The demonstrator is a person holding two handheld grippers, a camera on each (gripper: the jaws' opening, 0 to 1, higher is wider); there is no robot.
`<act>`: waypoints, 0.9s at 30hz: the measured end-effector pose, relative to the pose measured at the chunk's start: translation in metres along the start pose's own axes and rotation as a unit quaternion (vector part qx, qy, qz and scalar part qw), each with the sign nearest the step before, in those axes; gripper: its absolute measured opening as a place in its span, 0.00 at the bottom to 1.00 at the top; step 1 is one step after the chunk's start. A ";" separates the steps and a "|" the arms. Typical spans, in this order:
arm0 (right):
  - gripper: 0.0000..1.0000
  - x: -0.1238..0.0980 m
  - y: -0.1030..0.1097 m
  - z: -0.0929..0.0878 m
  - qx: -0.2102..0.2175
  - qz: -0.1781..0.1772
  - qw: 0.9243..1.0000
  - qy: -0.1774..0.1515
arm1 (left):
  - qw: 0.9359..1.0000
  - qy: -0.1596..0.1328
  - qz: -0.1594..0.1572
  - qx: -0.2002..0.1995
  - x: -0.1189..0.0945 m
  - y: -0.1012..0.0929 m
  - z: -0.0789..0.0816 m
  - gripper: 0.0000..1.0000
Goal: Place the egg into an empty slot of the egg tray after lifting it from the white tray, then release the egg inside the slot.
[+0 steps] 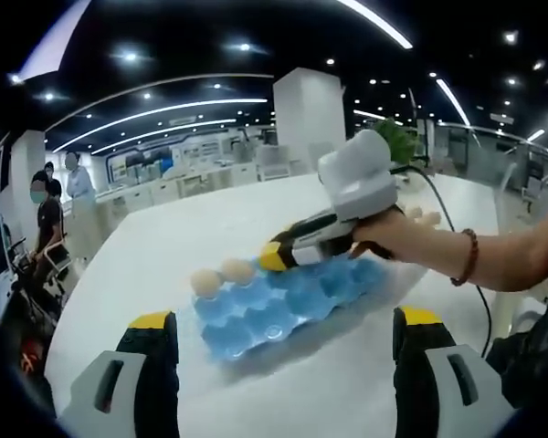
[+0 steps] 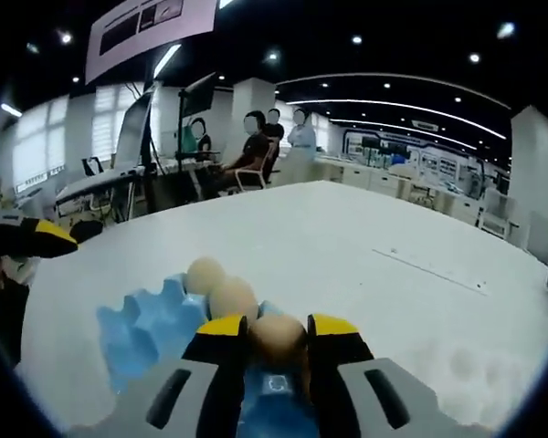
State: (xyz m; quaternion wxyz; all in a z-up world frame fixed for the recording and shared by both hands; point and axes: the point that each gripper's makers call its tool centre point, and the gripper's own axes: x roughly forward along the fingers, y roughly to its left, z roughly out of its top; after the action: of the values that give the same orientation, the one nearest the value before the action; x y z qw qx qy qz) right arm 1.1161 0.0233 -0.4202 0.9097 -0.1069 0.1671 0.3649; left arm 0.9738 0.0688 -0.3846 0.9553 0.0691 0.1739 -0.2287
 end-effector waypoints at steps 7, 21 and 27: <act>0.24 0.002 -0.003 0.001 -0.009 0.000 1.000 -0.003 | 1.000 -0.001 -0.001 -0.001 0.002 -0.001 0.000 1.00; 0.35 0.003 -0.006 0.000 -0.005 0.007 1.000 -0.008 | 1.000 -0.001 -0.003 0.002 0.003 -0.003 0.002 1.00; 0.57 0.001 -0.001 0.009 0.020 0.032 0.999 -0.033 | 1.000 -0.001 -0.002 0.001 0.003 -0.002 0.002 1.00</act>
State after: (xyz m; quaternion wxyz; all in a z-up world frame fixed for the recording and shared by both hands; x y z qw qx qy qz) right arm 1.1195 0.0262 -0.4128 0.9047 -0.0706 0.1472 0.3934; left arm 0.9757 0.0653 -0.3838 0.9550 0.0694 0.1725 -0.2311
